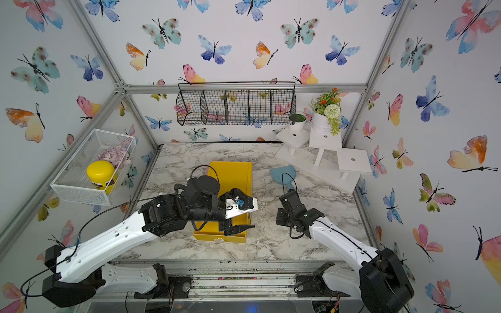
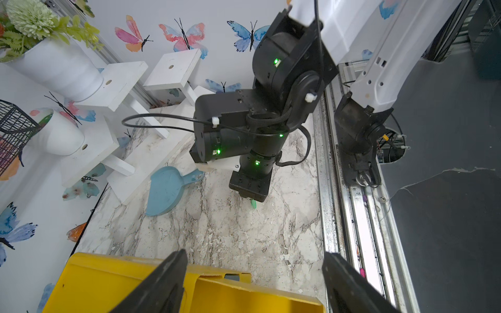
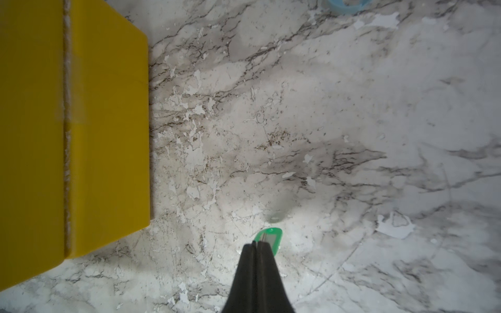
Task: Take the keys out of the drawer
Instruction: Place the key at the center of the board.
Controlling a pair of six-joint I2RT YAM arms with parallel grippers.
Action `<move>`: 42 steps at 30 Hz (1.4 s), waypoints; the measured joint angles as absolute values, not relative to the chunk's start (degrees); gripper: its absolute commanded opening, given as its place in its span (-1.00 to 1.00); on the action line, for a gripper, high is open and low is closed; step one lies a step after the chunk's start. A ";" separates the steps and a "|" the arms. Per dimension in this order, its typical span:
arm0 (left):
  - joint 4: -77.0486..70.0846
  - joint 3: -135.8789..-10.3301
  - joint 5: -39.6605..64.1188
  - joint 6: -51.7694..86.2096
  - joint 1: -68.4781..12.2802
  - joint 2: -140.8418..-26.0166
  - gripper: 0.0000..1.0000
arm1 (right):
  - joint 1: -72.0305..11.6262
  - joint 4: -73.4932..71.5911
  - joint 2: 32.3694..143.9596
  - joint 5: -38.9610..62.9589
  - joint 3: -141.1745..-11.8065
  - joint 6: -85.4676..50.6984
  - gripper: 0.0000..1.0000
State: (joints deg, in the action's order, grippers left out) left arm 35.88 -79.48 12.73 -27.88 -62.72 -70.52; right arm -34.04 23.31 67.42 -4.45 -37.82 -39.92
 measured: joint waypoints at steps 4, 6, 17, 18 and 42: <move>34.79 -77.80 11.18 -26.98 -62.76 -69.45 0.74 | -33.98 23.46 67.46 -4.82 -38.17 -40.40 -0.16; 33.58 -76.66 9.78 -26.15 -62.76 -68.58 0.74 | -33.93 25.06 67.83 -4.97 -40.07 -39.51 -0.16; 27.35 -70.63 2.00 -19.86 -60.80 -57.69 0.75 | -33.78 35.07 71.24 -1.69 -73.93 -22.98 -0.27; 27.09 -70.35 1.96 -18.74 -59.20 -56.69 0.74 | -33.82 35.59 71.77 -0.89 -76.75 -21.23 -0.28; 39.35 -67.07 18.74 17.28 -18.81 -47.83 0.73 | -61.73 41.63 89.67 4.14 -98.56 23.29 -0.59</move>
State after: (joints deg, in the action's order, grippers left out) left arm 39.35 -67.07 18.74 17.28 -18.81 -47.83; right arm -61.73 41.63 89.67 4.14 -98.56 23.29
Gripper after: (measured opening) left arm 0.862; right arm 0.221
